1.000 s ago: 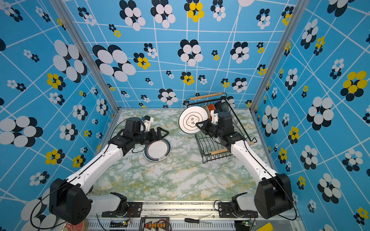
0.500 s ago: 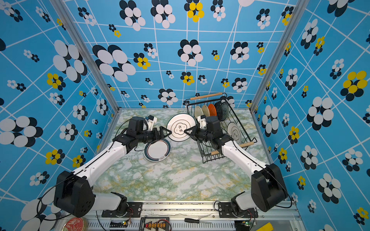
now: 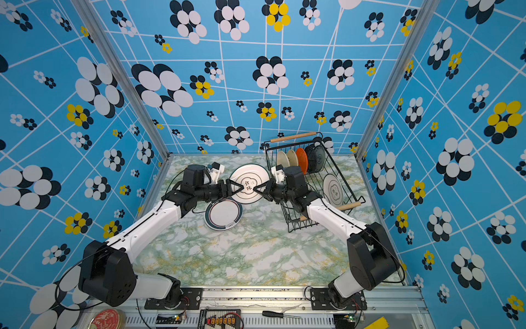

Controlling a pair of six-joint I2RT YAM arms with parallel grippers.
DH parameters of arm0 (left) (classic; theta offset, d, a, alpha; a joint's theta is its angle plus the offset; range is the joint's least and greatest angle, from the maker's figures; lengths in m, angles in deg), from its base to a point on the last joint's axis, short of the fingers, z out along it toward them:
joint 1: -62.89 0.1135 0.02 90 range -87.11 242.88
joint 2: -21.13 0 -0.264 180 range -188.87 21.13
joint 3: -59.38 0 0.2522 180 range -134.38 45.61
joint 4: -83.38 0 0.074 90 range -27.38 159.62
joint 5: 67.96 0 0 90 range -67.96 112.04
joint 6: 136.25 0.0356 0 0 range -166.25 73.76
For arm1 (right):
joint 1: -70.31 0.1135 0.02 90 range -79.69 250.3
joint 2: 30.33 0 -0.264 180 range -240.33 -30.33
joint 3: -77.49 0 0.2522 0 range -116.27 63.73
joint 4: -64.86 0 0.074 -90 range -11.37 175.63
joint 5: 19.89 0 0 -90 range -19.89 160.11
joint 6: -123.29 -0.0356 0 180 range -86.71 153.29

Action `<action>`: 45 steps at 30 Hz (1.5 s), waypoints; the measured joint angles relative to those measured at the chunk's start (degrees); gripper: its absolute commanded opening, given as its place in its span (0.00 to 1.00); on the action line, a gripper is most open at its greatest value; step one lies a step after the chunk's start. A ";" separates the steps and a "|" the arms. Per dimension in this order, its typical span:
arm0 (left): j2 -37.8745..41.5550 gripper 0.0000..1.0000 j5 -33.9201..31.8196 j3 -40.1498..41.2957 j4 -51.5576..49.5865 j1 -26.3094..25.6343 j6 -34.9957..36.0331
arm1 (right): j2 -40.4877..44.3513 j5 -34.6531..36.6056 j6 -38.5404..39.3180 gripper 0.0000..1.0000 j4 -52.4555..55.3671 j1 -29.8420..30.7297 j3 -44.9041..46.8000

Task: Unload the plates from the dish rack
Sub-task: Place the plate among the plates.

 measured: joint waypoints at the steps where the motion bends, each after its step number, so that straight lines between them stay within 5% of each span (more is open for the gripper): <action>1: -0.02 0.53 0.13 0.00 0.09 0.02 -0.17 | -0.02 -0.17 -0.24 0.17 -0.37 0.04 -0.24; 6: -0.02 0.37 1.57 0.02 1.36 0.11 -1.14 | -0.85 -1.05 -0.72 0.19 -1.88 0.55 -1.09; 17: 0.15 0.19 4.15 0.17 2.16 1.86 -2.80 | -3.30 -2.49 -1.14 0.24 -3.96 0.52 -1.77; 34: 4.39 0.08 3.17 0.48 -2.14 3.52 0.52 | -4.22 -2.54 0.31 0.76 -2.38 1.64 -4.00; 38: 6.95 0.08 2.54 1.86 -5.18 6.78 1.66 | -3.87 -0.37 5.25 0.83 4.63 1.64 -7.54; 40: 8.22 0.08 1.95 2.71 -6.84 8.79 2.03 | -3.26 1.77 8.31 0.98 10.23 1.64 -9.77; 45: 9.66 0.10 -1.79 3.23 -12.63 12.26 3.96 | -1.01 9.55 16.76 0.99 24.50 1.64 -16.33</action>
